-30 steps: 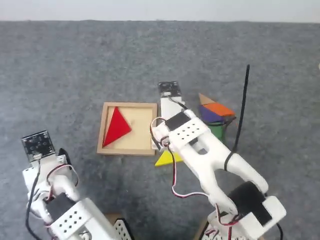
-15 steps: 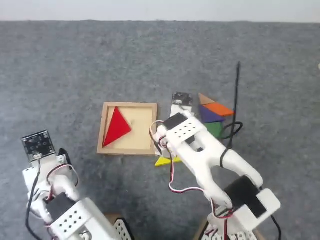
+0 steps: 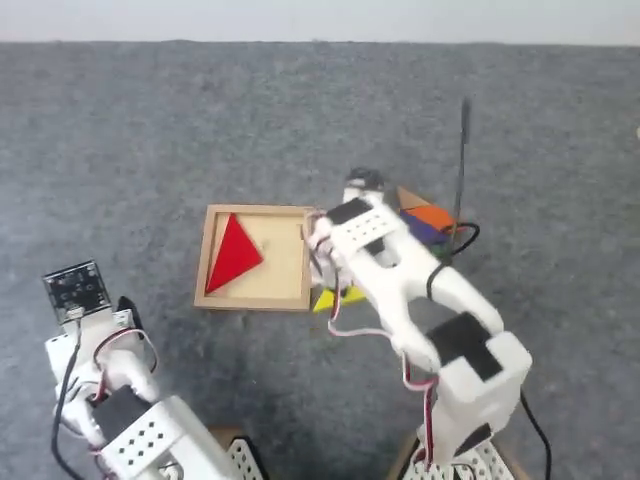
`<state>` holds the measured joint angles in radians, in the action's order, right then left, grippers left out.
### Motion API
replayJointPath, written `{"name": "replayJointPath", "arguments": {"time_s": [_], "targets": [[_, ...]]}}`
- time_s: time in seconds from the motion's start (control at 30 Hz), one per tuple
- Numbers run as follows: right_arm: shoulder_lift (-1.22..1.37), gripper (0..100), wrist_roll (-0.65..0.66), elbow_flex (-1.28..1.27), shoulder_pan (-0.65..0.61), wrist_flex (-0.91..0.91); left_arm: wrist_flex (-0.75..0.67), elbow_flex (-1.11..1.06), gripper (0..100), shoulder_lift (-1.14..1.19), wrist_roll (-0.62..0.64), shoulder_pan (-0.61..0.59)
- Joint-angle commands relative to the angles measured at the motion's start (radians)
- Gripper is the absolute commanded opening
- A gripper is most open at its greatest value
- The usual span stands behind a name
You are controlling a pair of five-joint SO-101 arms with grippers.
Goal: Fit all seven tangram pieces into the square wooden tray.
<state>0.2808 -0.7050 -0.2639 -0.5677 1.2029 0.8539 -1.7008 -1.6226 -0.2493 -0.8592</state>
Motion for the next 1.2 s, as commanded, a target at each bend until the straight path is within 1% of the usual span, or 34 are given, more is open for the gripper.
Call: {"name": "replayJointPath", "arguments": {"time_s": [0.0, 0.17, 0.27, 0.33, 0.4, 0.5, 0.63, 0.7, 0.77, 1.17], "targets": [[0.061, 33.2, 0.063, 0.069, 0.084, 0.004, 0.006, 0.01, 24, -0.011, 0.009, 0.003], [0.091, 33.1, 0.143, 0.167, 0.166, -0.002, 0.006, 0.01, 24, -0.011, 0.009, 0.003], [0.113, 33.0, 0.212, 0.249, 0.223, 0.005, 0.006, 0.01, 24, -0.011, 0.009, 0.003], [0.12, 30.2, 0.258, 0.295, 0.252, 0.008, 0.006, 0.01, 24, -0.011, 0.009, 0.003], [0.111, 25.6, 0.353, 0.308, 0.265, 0.008, 0.006, 0.01, 24, -0.011, 0.009, 0.003], [0.085, 20.6, 0.465, 0.305, 0.226, 0.018, 0.006, 0.01, 24, -0.011, 0.009, 0.003], [0.038, 20.2, 0.566, 0.304, 0.13, 0.134, 0.006, 0.01, 24, -0.011, 0.009, 0.003], [0.028, 20.2, 0.554, 0.29, 0.096, 0.142, 0.006, 0.01, 24, -0.011, 0.009, 0.003], [0.021, 20.0, 0.545, 0.259, 0.082, 0.101, 0.006, 0.01, 24, -0.011, 0.009, 0.003], [0.03, 19.9, 0.568, 0.117, 0.096, -0.156, 0.006, 0.01, 24, -0.011, 0.009, 0.003]]}}
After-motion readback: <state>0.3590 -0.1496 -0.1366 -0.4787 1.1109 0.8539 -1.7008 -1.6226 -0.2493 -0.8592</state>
